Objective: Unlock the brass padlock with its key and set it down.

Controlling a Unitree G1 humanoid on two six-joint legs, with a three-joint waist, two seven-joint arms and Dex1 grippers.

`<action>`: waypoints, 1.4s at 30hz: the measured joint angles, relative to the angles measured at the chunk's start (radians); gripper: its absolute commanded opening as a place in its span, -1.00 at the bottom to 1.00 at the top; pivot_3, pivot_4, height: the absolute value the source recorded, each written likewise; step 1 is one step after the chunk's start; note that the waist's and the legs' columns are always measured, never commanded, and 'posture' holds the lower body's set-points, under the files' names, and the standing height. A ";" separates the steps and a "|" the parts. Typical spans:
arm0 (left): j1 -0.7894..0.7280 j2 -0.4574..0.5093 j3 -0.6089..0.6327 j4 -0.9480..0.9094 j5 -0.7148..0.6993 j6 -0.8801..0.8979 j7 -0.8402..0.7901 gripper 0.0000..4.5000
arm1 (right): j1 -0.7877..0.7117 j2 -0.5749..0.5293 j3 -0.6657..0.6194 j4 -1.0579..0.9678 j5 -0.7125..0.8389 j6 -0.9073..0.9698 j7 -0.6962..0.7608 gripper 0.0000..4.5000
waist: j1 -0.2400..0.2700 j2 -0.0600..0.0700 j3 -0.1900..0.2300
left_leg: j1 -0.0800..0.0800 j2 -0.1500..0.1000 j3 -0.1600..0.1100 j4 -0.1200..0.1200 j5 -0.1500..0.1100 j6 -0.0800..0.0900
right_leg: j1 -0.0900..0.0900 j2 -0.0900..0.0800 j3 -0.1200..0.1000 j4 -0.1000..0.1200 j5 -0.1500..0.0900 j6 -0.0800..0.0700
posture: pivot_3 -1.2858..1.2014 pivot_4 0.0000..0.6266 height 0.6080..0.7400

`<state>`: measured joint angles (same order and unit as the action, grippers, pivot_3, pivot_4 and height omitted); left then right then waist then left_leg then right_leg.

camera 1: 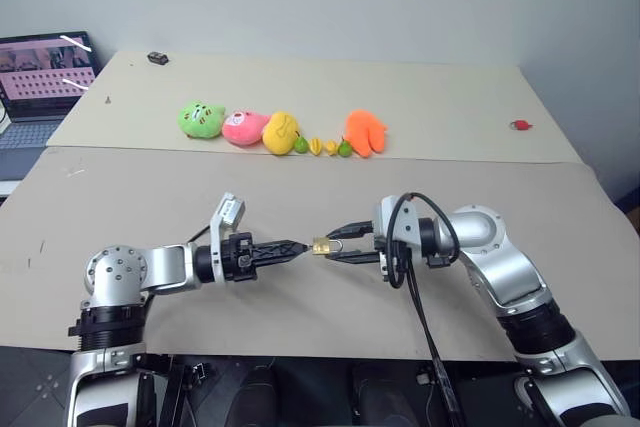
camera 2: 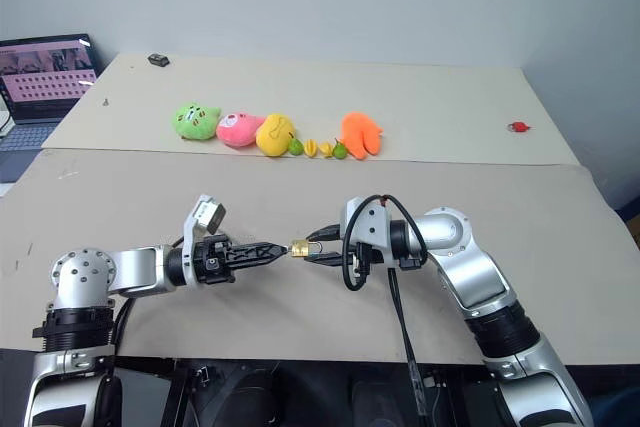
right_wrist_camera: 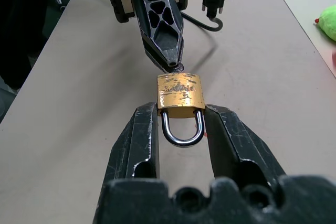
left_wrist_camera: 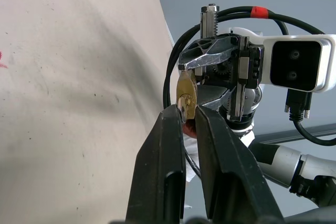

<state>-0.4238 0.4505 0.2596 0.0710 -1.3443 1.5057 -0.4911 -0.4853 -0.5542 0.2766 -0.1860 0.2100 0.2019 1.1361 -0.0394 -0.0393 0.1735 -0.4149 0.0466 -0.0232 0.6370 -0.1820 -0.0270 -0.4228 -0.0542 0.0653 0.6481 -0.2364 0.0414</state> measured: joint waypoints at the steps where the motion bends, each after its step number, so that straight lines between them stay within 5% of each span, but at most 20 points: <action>1: 0.000 -0.006 0.000 0.000 -0.001 0.000 0.003 -0.77 | 0.000 -0.001 0.000 0.000 -0.001 0.000 0.000 -0.60 | 0.000 0.000 0.000 | 0.000 0.000 0.000 0.000 0.000 0.000 | 0.000 0.000 0.000 0.000 0.000 0.000 | 0.03 -0.52 0.73; 9: 0.000 -0.026 0.017 -0.001 -0.015 -0.002 0.037 -0.77 | 0.000 -0.004 -0.001 0.000 -0.001 0.000 -0.001 -0.60 | 0.000 0.000 0.000 | 0.000 0.000 0.000 0.000 0.000 0.000 | 0.000 0.000 0.000 0.000 0.000 0.000 | 0.03 -0.52 0.73; 11: 0.000 -0.030 0.021 -0.001 -0.016 -0.002 0.042 -1.00 | 0.000 -0.004 -0.001 0.000 -0.001 0.000 -0.001 -0.60 | 0.000 0.000 0.000 | 0.000 0.000 0.000 0.000 0.000 0.000 | 0.000 0.000 0.000 0.000 0.000 0.000 | 0.03 -0.52 0.73; 16: 0.000 -0.046 0.018 -0.023 0.003 -0.042 0.046 -1.00 | 0.000 -0.007 -0.002 0.004 -0.005 0.000 -0.003 -0.60 | 0.001 0.000 0.000 | 0.000 0.000 0.000 0.000 0.000 0.000 | 0.000 0.000 0.000 0.000 0.000 0.000 | 0.03 -0.52 0.73; 33: 0.095 0.066 -0.181 -0.230 0.343 -0.442 -0.306 -1.00 | -0.007 0.004 0.008 0.026 -0.013 0.000 0.010 -0.60 | 0.000 0.000 0.000 | 0.000 0.000 0.000 -0.002 0.000 0.000 | -0.001 0.000 0.000 -0.001 -0.001 0.000 | 0.03 -0.52 0.73; 42: 0.169 0.083 -0.272 -0.273 0.635 -0.893 -0.529 -1.00 | -0.011 0.010 0.007 0.026 -0.012 -0.011 0.012 -0.60 | 0.004 0.000 0.000 | 0.000 0.000 0.001 -0.002 0.000 0.000 | 0.000 0.000 0.000 -0.001 0.000 0.000 | 0.03 -0.52 0.73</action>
<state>-0.2544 0.5330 -0.0126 -0.2023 -0.7092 0.6126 -1.0200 -0.4962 -0.5446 0.2837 -0.1599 0.1978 0.1909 1.1476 -0.0359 -0.0394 0.1736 -0.4150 0.0464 -0.0224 0.6353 -0.1819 -0.0272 -0.4232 -0.0544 0.0654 0.6468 -0.2368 0.0411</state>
